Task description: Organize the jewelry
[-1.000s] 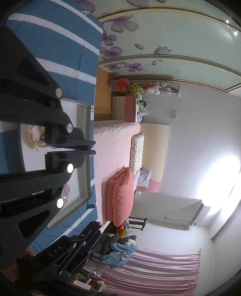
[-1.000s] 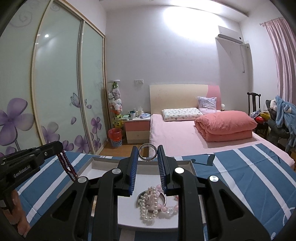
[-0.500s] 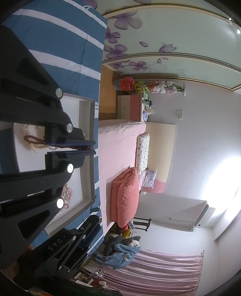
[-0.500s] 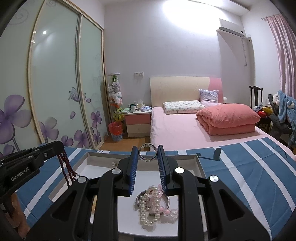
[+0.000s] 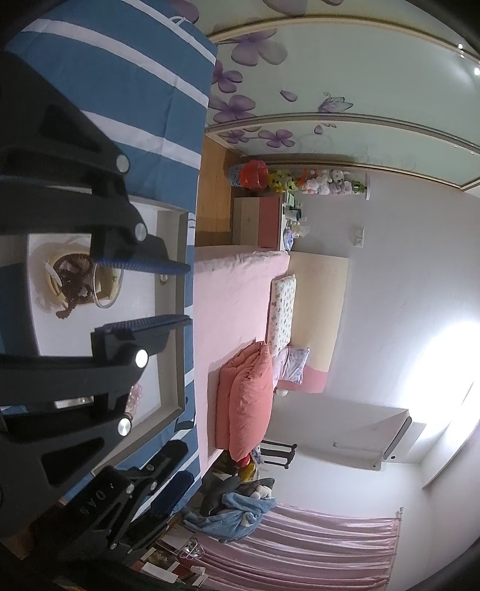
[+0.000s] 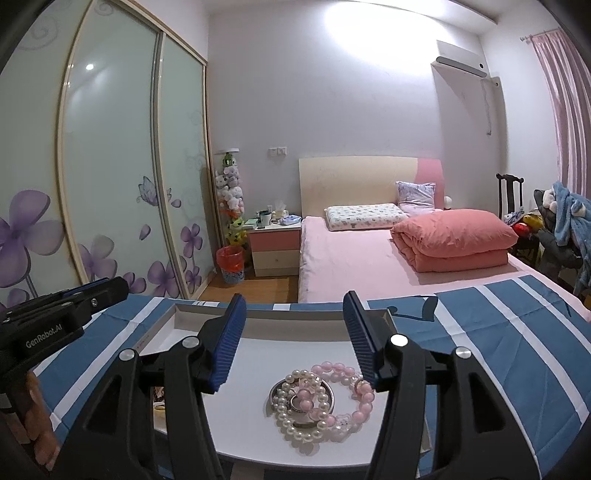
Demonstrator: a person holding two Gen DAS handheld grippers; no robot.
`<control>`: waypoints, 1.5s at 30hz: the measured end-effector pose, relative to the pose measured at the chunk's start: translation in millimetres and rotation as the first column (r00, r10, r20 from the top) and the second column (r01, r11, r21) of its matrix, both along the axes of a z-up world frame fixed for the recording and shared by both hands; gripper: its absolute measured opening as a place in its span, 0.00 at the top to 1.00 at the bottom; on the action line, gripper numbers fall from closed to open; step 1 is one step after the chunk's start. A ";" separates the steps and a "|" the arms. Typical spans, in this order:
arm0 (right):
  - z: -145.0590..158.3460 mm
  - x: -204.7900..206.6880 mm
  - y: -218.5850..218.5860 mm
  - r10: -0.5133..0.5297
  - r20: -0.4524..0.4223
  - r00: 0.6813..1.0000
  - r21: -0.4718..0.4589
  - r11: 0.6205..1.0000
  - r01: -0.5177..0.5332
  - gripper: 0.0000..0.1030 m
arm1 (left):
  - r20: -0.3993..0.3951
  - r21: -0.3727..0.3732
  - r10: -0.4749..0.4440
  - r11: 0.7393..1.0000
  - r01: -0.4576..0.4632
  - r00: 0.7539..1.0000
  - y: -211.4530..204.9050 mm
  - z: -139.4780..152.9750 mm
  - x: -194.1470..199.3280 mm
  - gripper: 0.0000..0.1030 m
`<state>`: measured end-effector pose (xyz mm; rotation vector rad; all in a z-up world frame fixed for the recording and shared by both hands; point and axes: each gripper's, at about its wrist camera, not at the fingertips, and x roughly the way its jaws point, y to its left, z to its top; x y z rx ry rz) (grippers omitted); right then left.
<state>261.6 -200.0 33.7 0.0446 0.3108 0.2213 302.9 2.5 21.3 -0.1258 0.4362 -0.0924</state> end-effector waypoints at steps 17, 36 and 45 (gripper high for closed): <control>5.8 -57.8 -10.9 0.006 0.002 1.000 -0.022 1.000 -0.006 0.46 | 0.017 -0.007 0.030 1.000 -0.030 0.999 15.4 8.4 -71.3 0.68; -8.1 -123.1 -32.8 -0.015 -0.036 0.999 0.041 0.999 0.016 0.17 | 0.004 0.002 0.045 0.999 -0.045 0.999 18.7 -18.6 -161.4 0.26; -20.6 -147.0 -37.5 -0.016 -0.036 0.999 0.046 0.999 0.017 0.02 | 0.033 0.006 0.050 0.999 -0.050 0.998 19.4 -20.8 -188.5 0.09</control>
